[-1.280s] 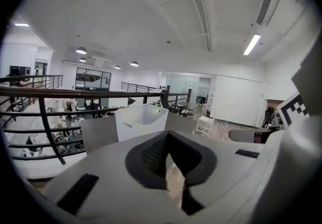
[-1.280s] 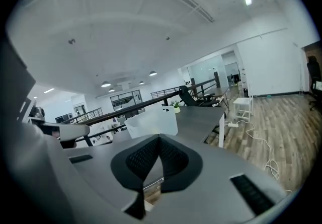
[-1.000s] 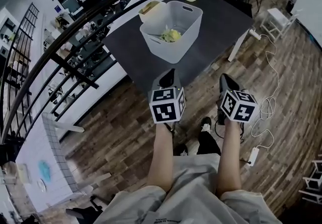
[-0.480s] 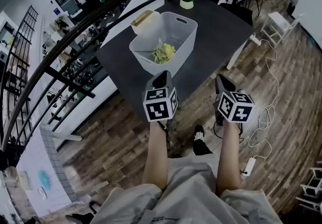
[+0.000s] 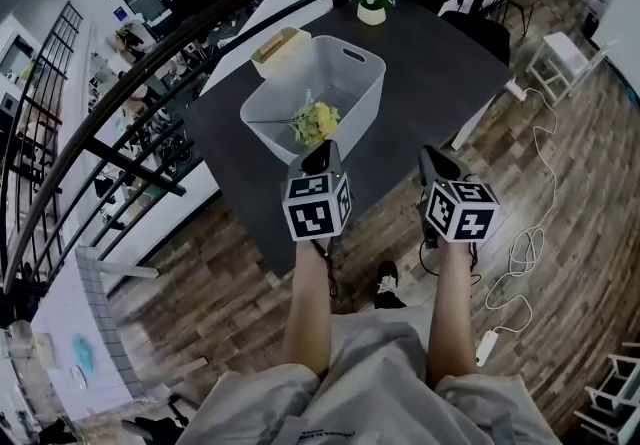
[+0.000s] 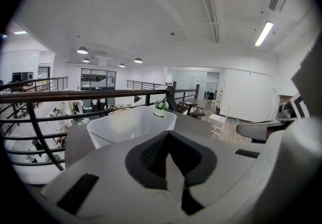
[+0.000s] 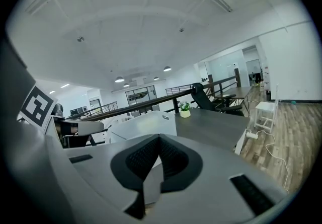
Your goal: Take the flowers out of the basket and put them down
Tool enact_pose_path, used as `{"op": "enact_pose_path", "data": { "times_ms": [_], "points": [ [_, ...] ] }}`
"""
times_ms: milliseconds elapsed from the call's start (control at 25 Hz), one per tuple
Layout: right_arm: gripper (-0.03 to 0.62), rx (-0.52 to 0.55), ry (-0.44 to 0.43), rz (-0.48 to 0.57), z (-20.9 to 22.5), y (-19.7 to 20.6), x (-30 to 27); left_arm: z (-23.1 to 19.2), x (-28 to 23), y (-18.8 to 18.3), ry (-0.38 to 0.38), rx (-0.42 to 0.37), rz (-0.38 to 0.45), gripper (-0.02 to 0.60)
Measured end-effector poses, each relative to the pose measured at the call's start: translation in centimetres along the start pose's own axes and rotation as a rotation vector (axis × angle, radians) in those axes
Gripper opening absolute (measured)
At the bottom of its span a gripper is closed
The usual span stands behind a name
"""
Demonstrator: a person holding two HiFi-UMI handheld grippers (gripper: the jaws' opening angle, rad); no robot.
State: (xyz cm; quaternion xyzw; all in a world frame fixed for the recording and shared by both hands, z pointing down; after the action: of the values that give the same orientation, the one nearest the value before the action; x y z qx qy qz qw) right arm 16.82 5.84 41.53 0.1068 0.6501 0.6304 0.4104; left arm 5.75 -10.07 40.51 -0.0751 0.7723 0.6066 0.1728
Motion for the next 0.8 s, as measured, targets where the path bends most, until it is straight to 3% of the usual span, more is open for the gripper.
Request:
{"op": "enact_pose_path", "data": {
  "times_ms": [280,440,800],
  "points": [
    [0.018,0.042,-0.062,-0.005,1.7,-1.0,-3.0,0.1,-2.8,-0.4,-0.054,0.020,0.013,0.003],
    [0.018,0.084,-0.139,-0.008,1.7,-0.9,-4.3,0.0,-3.9,0.0,-0.077,0.037,0.028,0.003],
    [0.018,0.109,-0.245,-0.020,1.4,-1.4,-6.6,-2.3,-5.3,1.8,-0.143,0.049,-0.018,0.003]
  ]
}}
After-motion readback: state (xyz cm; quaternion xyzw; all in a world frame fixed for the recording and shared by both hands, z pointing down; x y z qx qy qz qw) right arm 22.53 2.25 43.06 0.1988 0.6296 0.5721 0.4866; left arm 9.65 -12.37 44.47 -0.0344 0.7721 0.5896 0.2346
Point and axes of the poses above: the fingertips, and each gripper's own axes: x backward along the fingers, z to its right, y out of its underside, the point moved 2 cm from there along x, backward along the fingers, and after that the axes turned 15 degrees about y, right-handed, at the moved point
